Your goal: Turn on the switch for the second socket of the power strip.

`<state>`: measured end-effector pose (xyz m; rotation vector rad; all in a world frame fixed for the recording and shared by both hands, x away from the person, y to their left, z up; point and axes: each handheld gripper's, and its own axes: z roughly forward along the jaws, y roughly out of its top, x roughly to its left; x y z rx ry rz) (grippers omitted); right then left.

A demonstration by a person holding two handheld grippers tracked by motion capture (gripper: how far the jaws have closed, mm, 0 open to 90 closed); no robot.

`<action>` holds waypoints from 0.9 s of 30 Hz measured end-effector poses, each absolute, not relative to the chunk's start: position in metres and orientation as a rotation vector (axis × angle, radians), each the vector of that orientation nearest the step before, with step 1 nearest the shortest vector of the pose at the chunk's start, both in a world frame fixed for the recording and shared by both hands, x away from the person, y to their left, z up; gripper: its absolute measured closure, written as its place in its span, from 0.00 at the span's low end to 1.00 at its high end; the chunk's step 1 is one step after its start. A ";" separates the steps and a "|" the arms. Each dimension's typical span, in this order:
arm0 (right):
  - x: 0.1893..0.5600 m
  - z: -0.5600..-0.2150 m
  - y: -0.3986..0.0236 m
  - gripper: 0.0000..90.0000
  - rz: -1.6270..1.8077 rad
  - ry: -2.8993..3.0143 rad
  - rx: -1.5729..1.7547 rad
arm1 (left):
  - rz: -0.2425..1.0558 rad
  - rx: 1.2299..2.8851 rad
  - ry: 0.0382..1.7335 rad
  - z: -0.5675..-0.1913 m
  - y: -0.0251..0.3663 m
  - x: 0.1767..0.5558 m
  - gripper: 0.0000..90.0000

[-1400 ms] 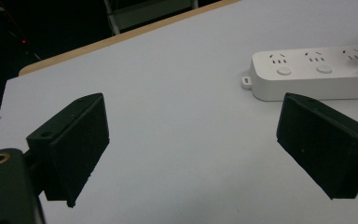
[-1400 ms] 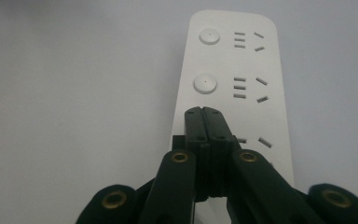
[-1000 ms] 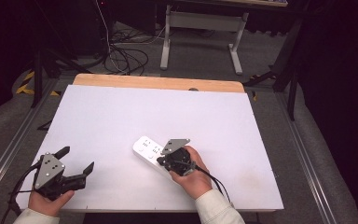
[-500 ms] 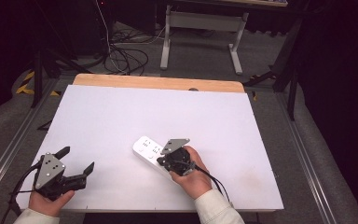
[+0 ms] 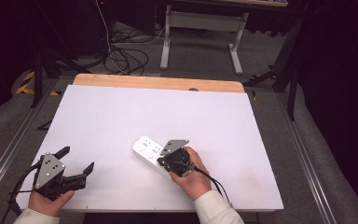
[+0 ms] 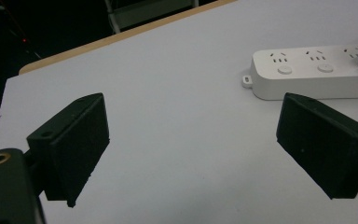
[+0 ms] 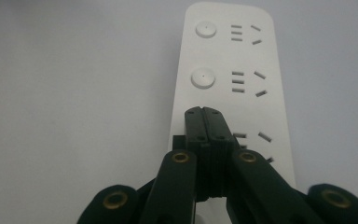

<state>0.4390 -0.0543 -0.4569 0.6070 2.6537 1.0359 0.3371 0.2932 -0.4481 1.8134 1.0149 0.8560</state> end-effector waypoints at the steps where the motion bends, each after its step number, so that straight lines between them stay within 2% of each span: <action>1: 0.439 -0.456 -0.055 1.00 1.034 2.654 0.607 | 0.856 1.813 1.015 -0.448 0.293 0.337 0.11; 27: 0.426 -0.427 -0.068 1.00 1.192 2.554 0.530 | 0.851 1.814 1.012 -0.448 0.293 0.337 0.11</action>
